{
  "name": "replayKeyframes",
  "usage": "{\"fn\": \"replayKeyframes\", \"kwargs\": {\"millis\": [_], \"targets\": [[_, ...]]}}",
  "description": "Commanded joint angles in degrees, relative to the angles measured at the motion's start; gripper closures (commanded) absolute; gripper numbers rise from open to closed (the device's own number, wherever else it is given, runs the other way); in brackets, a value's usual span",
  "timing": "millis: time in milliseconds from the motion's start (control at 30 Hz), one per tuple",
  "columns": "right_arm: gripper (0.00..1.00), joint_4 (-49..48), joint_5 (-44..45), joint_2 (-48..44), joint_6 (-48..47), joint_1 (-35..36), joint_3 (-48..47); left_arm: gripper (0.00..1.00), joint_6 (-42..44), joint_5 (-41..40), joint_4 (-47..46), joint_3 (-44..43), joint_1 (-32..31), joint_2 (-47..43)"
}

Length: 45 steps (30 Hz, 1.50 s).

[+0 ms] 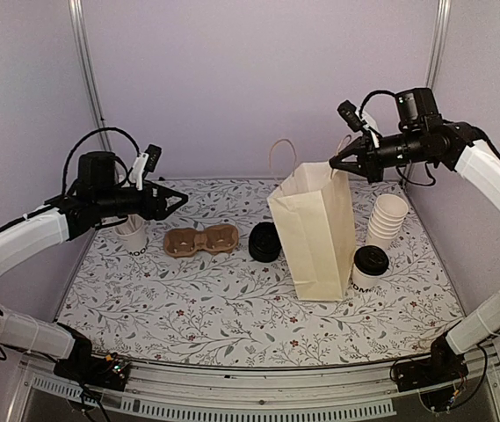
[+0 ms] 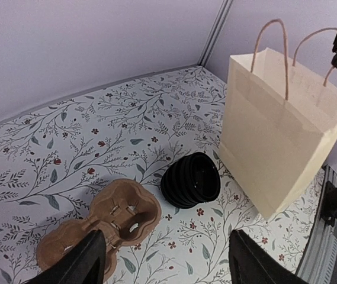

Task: Pack the takeout coffee

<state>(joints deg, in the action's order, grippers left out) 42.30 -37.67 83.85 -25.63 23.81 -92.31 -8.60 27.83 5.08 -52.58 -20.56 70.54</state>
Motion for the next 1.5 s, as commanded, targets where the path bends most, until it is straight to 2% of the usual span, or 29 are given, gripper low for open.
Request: {"fn": "replayKeyframes", "kwargs": {"millis": [0, 267, 500, 533, 733, 833, 933, 1067, 1133, 1200, 1367, 1467], "targets": [[1.00, 2.4, -5.0, -1.2, -3.9, 2.7, 1.7, 0.27, 0.0, -0.3, -0.1, -1.5, 0.6, 0.4], [1.00, 2.5, -10.6, 0.3, -3.3, 5.9, 1.3, 0.27, 0.0, -0.4, -0.1, -1.6, 0.6, 0.8], [0.99, 2.0, -11.1, 2.4, -1.5, 8.2, -1.8, 0.28, -0.1, -0.5, 0.0, -1.6, 0.6, 0.8], [0.95, 2.1, -10.9, 2.6, -1.4, 8.4, -2.1, 0.27, -0.2, -0.3, -0.1, -1.7, 0.6, 0.8], [0.54, 6.1, -11.7, 3.9, -3.3, 8.6, -4.2, 0.28, -0.4, -0.4, 0.2, -1.6, 0.3, 0.0], [0.43, 12.4, -10.4, 3.7, -9.2, 8.6, -7.7, 0.28, -1.4, 0.1, 2.0, -3.5, -1.6, -0.2], [0.35, 16.0, -5.9, 1.7, -16.3, 8.4, -10.4, 0.27, -2.2, 0.0, 3.1, -5.4, -6.3, -0.7], [0.31, 16.5, -3.1, -1.4, -19.2, 7.1, -9.6, 0.24, -7.3, 1.1, 2.4, -6.0, -10.1, -0.1], [0.31, 16.1, -2.8, -1.3, -18.9, 6.9, -7.9, 0.23, -8.9, -1.1, 2.6, -6.4, -11.6, 1.6], [0.30, 15.6, -3.6, -1.0, -18.7, 6.9, -6.7, 0.23, -10.5, -4.0, 3.3, -7.0, -11.7, 3.8], [0.30, 15.9, -5.4, 1.1, -18.2, 6.9, -6.7, 0.26, -12.6, -5.3, 1.2, -7.0, -11.9, 6.3], [0.30, 16.1, -5.5, 1.6, -18.6, 6.9, -6.2, 0.27, -14.8, -11.1, 4.6, -7.4, -11.9, 5.6]]}}
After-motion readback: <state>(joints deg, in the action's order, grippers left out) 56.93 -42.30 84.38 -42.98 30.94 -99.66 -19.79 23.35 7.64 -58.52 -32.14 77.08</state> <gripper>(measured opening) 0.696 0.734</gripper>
